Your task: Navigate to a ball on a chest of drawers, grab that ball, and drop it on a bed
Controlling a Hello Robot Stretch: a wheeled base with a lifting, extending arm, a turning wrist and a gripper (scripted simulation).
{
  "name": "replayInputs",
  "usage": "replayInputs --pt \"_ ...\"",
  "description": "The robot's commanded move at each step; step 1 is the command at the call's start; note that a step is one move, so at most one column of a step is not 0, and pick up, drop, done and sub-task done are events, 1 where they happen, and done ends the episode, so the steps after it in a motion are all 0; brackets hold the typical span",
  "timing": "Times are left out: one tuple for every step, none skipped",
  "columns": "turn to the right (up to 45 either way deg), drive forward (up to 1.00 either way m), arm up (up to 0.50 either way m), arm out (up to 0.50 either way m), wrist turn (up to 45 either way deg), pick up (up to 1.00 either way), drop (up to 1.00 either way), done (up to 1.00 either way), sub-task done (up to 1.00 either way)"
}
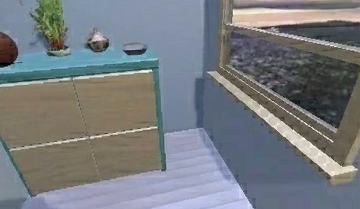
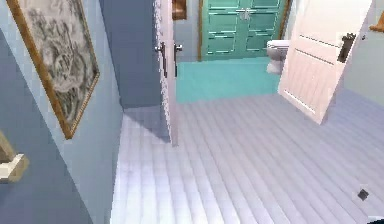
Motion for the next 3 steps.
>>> replayInputs --pt "0.0 0.65 0.00 0.00 0.0 0.00 0.00 0.00 0.00" --pt "-45.0 0.00 0.00 0.00 0.0 0.00 0.00 0.00 0.00" --pt "-12.0 0.00 0.00 0.00 0.0 0.00 0.00 0.00 0.00"
